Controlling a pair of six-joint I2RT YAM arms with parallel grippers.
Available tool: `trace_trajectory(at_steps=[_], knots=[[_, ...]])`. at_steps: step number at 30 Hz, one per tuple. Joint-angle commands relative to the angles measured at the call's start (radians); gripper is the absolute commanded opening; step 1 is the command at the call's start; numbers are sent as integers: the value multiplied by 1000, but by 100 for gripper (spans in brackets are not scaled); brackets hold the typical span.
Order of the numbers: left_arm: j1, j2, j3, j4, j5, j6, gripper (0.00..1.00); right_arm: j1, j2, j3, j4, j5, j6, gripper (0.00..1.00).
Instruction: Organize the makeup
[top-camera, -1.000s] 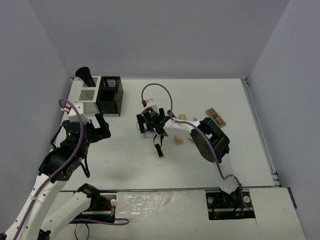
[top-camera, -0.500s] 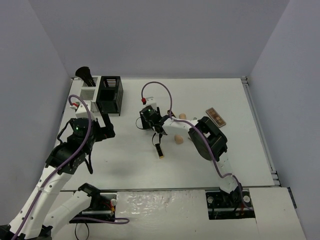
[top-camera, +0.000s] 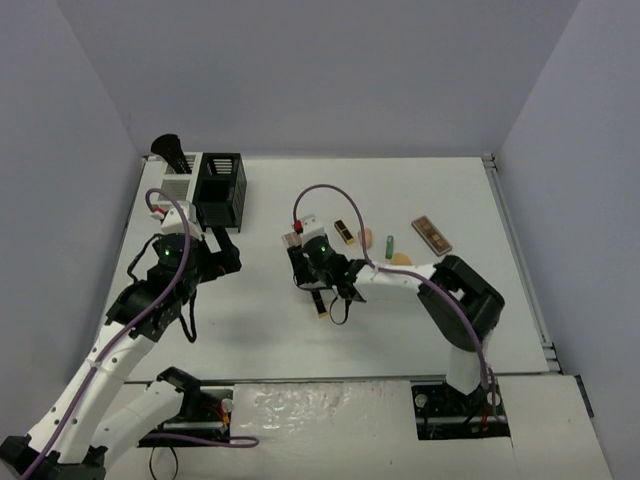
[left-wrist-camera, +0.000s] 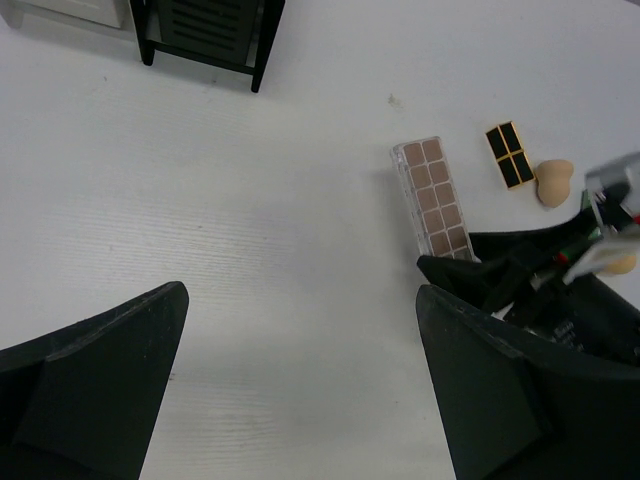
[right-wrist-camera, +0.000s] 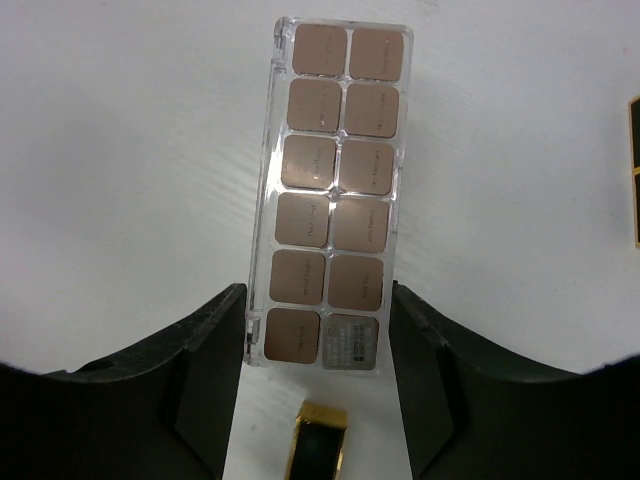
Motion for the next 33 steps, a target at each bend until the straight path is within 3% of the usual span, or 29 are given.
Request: trace_trajectory(at_steps=[1, 9, 14, 24, 28, 33], knots=[[9, 29, 40, 114, 27, -60, 97, 89, -229, -102, 278, 5, -65, 0], [9, 91, 51, 205, 128, -89, 97, 144, -405, -267, 508, -43, -90, 0], [9, 128, 53, 303, 207, -121, 96, 158, -463, -296, 559, -75, -95, 0], [7, 239, 66, 443, 326, -183, 84, 169, -515, -321, 603, -111, -90, 0], [7, 249, 58, 484, 348, -205, 72, 169, -519, -323, 607, -117, -87, 0], [6, 236, 41, 529, 376, -220, 43, 169, -513, -324, 616, -124, -82, 0]])
